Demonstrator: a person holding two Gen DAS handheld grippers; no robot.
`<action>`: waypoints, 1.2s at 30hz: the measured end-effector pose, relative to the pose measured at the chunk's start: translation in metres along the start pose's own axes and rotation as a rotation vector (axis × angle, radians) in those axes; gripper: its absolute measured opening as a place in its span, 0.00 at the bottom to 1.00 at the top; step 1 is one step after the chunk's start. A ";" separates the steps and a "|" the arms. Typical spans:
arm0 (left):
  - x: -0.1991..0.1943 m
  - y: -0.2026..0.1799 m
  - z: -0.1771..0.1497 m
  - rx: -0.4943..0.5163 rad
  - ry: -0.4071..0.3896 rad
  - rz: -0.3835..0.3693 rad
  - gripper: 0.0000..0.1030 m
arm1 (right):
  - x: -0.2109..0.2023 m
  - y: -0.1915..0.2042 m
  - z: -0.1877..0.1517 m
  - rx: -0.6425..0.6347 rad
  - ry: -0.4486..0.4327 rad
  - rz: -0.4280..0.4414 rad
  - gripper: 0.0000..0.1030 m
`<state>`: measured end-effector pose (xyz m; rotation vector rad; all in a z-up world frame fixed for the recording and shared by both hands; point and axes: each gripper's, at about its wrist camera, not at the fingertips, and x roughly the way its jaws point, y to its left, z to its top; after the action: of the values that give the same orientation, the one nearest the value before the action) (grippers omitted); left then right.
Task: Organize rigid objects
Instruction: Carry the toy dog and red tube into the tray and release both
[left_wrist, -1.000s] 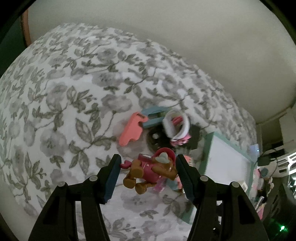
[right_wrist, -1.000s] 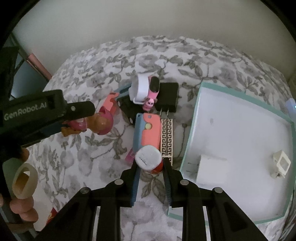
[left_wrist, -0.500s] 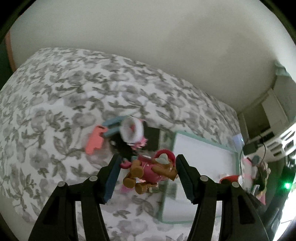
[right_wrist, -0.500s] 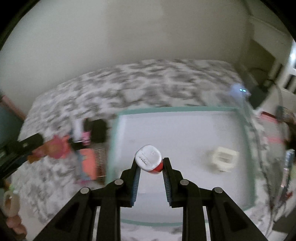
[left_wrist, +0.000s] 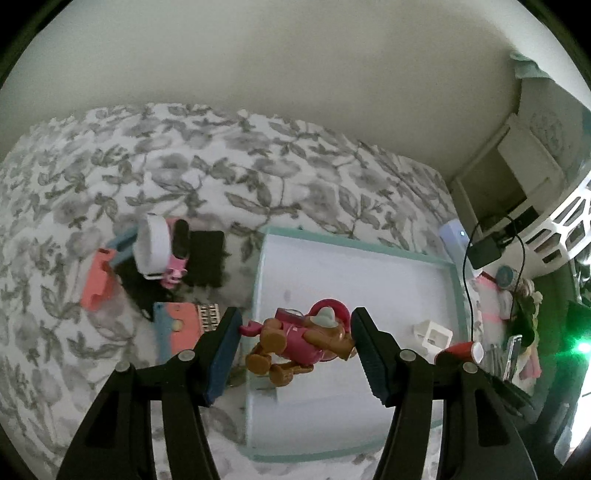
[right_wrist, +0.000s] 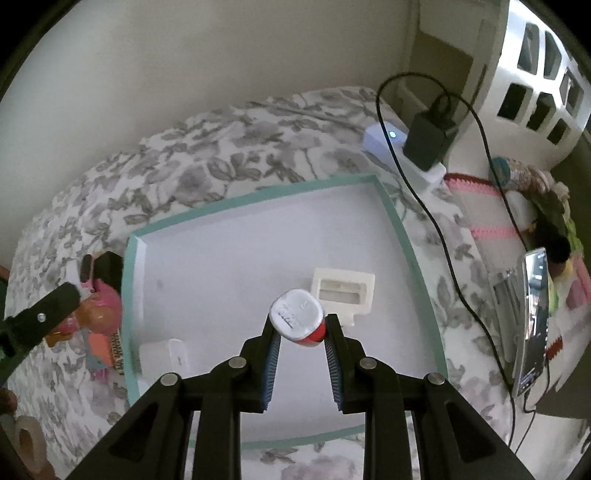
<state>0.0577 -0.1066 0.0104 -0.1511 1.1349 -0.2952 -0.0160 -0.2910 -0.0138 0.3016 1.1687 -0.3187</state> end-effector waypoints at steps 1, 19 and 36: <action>0.006 0.000 -0.001 -0.008 0.004 0.005 0.61 | 0.001 0.000 -0.001 -0.001 0.005 -0.001 0.25; 0.038 -0.019 -0.013 0.031 0.039 0.005 0.68 | 0.026 -0.002 -0.005 -0.012 0.067 -0.025 0.25; 0.015 0.008 0.000 -0.009 0.011 0.085 0.90 | 0.013 0.006 -0.004 -0.037 0.009 -0.035 0.56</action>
<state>0.0652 -0.1036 -0.0051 -0.1089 1.1508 -0.2162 -0.0120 -0.2852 -0.0265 0.2506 1.1889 -0.3260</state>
